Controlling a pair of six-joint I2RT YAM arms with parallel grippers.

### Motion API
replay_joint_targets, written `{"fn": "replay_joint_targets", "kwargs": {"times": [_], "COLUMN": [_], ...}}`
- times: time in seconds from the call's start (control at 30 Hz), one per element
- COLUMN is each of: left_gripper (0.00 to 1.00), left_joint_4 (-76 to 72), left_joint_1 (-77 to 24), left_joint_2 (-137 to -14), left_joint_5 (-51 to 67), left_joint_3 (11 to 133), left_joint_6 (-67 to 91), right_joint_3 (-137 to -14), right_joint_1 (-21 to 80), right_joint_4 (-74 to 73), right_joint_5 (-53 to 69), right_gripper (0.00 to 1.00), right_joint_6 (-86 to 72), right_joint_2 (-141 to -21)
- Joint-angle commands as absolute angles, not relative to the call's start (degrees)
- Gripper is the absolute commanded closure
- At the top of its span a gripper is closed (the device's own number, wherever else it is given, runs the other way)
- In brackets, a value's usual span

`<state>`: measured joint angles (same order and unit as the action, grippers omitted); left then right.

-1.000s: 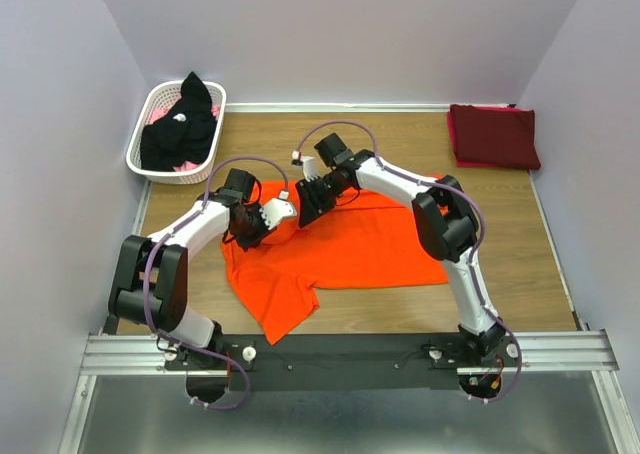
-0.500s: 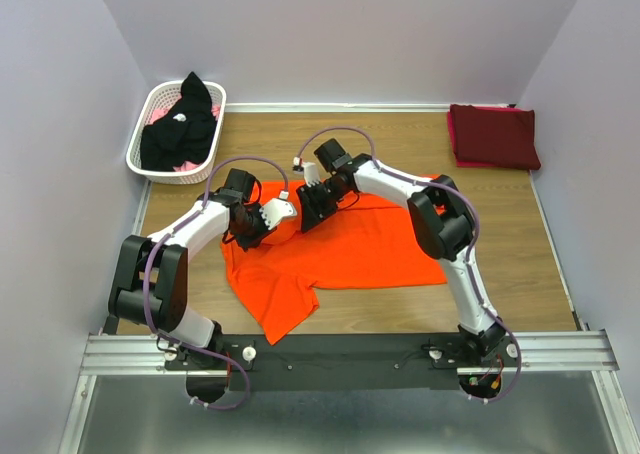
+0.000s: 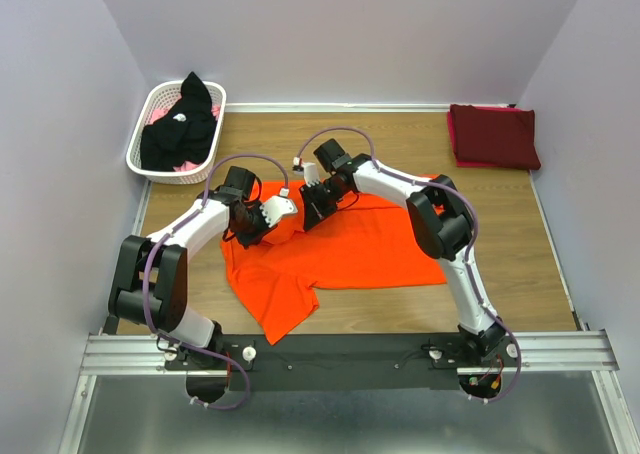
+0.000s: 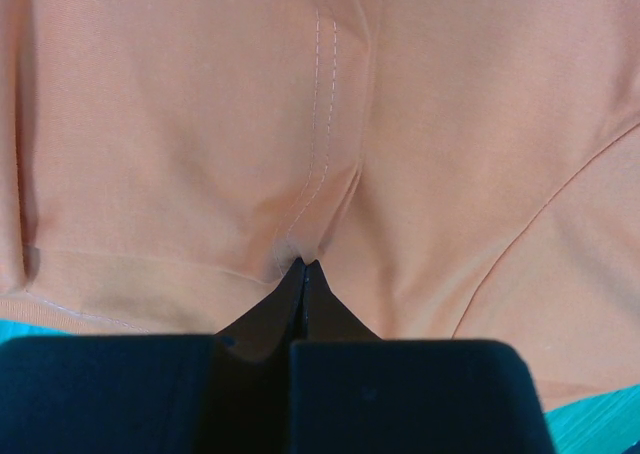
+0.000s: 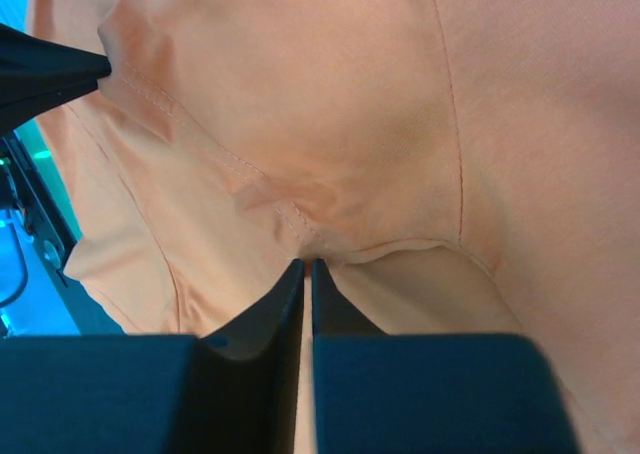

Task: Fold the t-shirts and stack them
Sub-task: Fold the flattened tshirt in 1/3 of the way

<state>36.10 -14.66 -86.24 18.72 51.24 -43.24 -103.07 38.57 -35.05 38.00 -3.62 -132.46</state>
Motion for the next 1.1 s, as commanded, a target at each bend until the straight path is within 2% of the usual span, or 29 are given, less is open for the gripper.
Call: {"fn": "replay_joint_targets", "kwargs": {"times": [0.0, 0.07, 0.27, 0.3, 0.37, 0.4, 0.47, 0.5, 1.07], "left_gripper": [1.00, 1.00, 1.00, 1.00, 1.00, 1.00, 1.00, 1.00, 1.00], "left_joint_4": [36.56, 36.74, 38.14, 38.14, 38.23, 38.06, 37.88, 37.88, 37.44], "left_joint_1": [-14.77, -14.76, -14.68, -14.68, -14.68, -14.68, -14.77, -14.68, -14.68], "left_joint_2": [-85.25, -84.82, -83.76, -83.67, -83.76, -83.85, -84.02, -84.20, -84.73], "left_joint_5": [20.57, 20.65, 20.83, 20.83, 21.01, 21.01, 21.27, 21.27, 21.53], "left_joint_3": [52.56, 52.65, 53.26, 53.35, 53.35, 53.18, 53.09, 53.00, 53.00], "left_joint_6": [-42.72, -42.80, -42.72, -42.80, -42.71, -42.54, -42.45, -42.54, -42.54], "right_joint_3": [-105.20, -105.03, -104.06, -103.98, -103.45, -103.19, -103.18, -103.10, -102.75], "right_joint_1": [39.11, 39.11, 39.11, 39.11, 39.20, 39.20, 39.37, 39.55, 43.77], "right_joint_4": [-35.07, -35.07, -35.07, -35.07, -34.98, -34.98, -34.98, -34.98, -35.33], "right_joint_5": [37.35, 37.61, 38.14, 38.06, 37.27, 37.00, 36.65, 36.48, 20.76], "right_gripper": [0.95, 0.99, 0.99, 0.97, 0.70, 0.52, 0.39, 0.36, 0.43], "right_joint_6": [-3.69, -3.60, -3.17, -2.99, -2.46, -2.29, -2.11, -2.11, -0.53], "right_joint_2": [-132.36, -132.10, -129.64, -129.03, -128.50, -128.06, -128.23, -128.58, -131.40]}}
